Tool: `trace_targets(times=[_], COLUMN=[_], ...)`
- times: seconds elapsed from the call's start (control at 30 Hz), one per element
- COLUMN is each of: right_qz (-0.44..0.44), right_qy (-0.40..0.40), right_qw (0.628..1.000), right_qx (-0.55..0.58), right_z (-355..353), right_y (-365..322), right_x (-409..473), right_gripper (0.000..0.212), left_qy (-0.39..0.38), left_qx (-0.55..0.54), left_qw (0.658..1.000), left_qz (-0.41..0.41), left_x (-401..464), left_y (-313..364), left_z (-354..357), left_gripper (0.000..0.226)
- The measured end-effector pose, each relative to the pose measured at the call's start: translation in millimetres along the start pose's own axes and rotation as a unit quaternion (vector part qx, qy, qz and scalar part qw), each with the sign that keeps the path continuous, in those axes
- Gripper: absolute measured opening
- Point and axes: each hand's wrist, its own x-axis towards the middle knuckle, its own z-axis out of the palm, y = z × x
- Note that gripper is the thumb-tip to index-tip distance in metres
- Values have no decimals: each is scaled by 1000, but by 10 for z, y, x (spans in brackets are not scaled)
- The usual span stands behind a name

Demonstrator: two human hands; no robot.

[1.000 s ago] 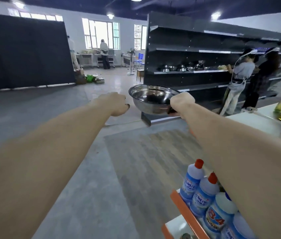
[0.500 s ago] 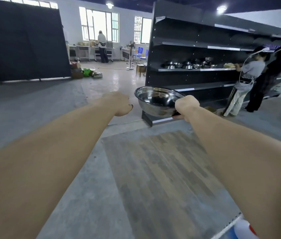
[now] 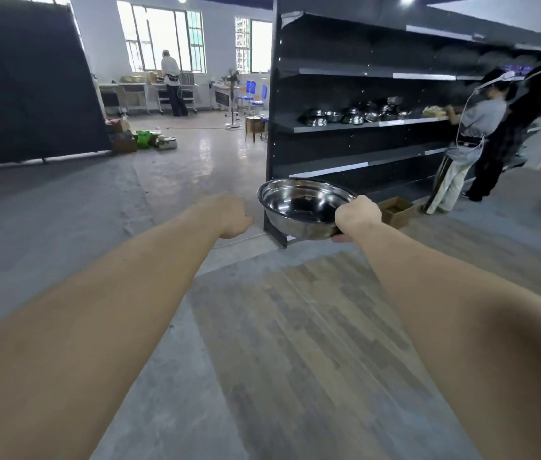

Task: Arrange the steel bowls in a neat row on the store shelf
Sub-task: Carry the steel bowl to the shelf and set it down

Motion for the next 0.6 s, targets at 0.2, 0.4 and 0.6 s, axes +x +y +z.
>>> trace_targets(times=[0.2, 0.4, 0.6], right_qz=[56, 60, 60], right_qy=[21, 9, 42], right_qw=[998, 998, 997], right_qx=[31, 1, 15], right_z=[475, 695, 813], right_y=[483, 725, 714], right_x=[924, 1869, 2801], right_gripper=[46, 57, 59], left_qy=[-41, -70, -71], left_qx=[19, 5, 13], left_qw=[999, 997, 996], left_qz=[17, 36, 47], left_x=[1090, 2176, 3194], left_y=[220, 536, 635], left_z=[651, 949, 975], left_gripper=[47, 47, 49])
